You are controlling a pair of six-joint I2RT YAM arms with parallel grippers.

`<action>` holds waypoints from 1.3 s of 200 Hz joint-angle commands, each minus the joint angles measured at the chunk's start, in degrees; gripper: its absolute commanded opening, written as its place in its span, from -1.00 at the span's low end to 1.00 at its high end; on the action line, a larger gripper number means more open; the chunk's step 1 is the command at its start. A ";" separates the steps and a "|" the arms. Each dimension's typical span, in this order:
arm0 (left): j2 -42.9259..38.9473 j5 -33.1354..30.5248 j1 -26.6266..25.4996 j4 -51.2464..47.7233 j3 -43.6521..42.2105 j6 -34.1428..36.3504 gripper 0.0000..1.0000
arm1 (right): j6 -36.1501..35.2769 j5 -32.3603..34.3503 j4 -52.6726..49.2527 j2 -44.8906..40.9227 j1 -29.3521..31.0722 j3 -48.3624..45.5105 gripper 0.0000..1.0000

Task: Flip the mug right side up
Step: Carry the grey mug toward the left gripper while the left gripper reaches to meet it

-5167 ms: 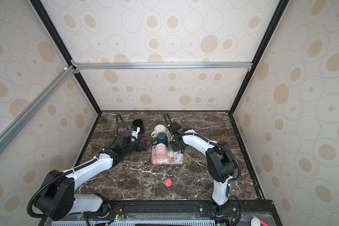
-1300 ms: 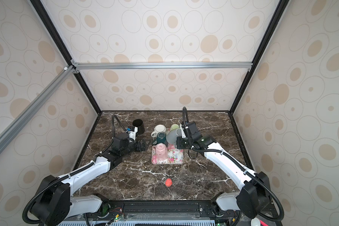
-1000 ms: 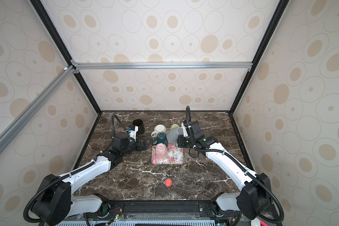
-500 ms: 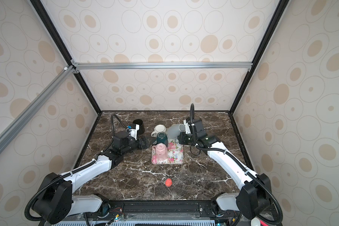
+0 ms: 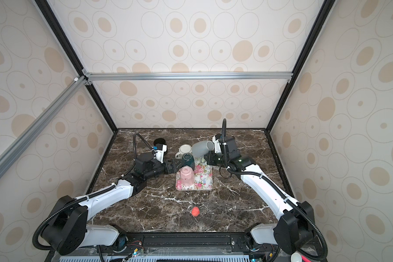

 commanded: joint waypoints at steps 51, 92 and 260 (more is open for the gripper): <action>3.85 4.21 -2.72 7.87 3.46 -4.83 0.96 | 2.48 -4.87 9.33 -1.55 -0.27 -0.88 -1.00; 5.20 4.82 -3.71 8.86 5.01 -5.52 0.96 | 3.95 -8.20 13.79 -1.69 -0.30 -3.01 -1.00; 8.77 6.73 -5.87 10.10 9.75 -5.88 0.94 | 9.93 -14.56 22.32 -2.62 -0.28 -7.36 -1.00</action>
